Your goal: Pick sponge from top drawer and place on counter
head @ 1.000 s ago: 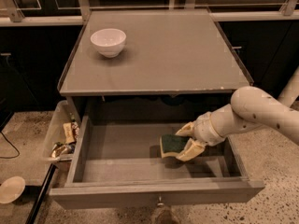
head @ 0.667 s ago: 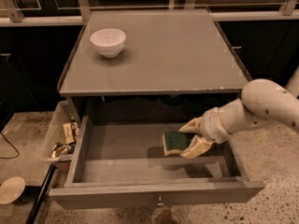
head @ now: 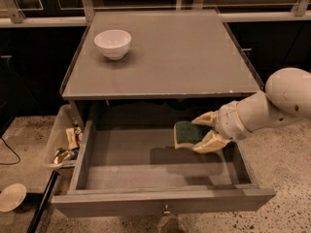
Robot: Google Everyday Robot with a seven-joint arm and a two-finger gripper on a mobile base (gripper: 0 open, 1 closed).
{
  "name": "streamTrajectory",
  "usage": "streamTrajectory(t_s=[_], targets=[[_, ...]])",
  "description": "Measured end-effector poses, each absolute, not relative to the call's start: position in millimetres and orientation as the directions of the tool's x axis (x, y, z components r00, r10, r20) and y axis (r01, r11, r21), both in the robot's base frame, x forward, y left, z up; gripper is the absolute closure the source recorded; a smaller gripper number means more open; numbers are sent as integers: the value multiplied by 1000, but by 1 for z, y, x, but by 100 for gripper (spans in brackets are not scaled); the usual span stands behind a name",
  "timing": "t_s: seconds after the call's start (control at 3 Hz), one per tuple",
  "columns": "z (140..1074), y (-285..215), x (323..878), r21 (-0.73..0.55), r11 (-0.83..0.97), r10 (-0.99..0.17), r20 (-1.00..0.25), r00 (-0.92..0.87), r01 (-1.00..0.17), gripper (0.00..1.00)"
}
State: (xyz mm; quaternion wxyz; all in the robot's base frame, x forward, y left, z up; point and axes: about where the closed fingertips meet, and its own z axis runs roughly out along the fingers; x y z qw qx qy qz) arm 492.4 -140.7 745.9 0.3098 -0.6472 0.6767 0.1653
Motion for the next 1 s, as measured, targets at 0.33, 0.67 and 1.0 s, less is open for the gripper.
streamTrajectory(t_s=[0.33,0.67,1.0], targets=[[765,-137,488,-194,89,-779,-625,54,-977,100],[802,-128,488,-239,43,-785,-609,115,-970,100],[872,-116,493,-333,-21,-799,-561,216,-943,100]])
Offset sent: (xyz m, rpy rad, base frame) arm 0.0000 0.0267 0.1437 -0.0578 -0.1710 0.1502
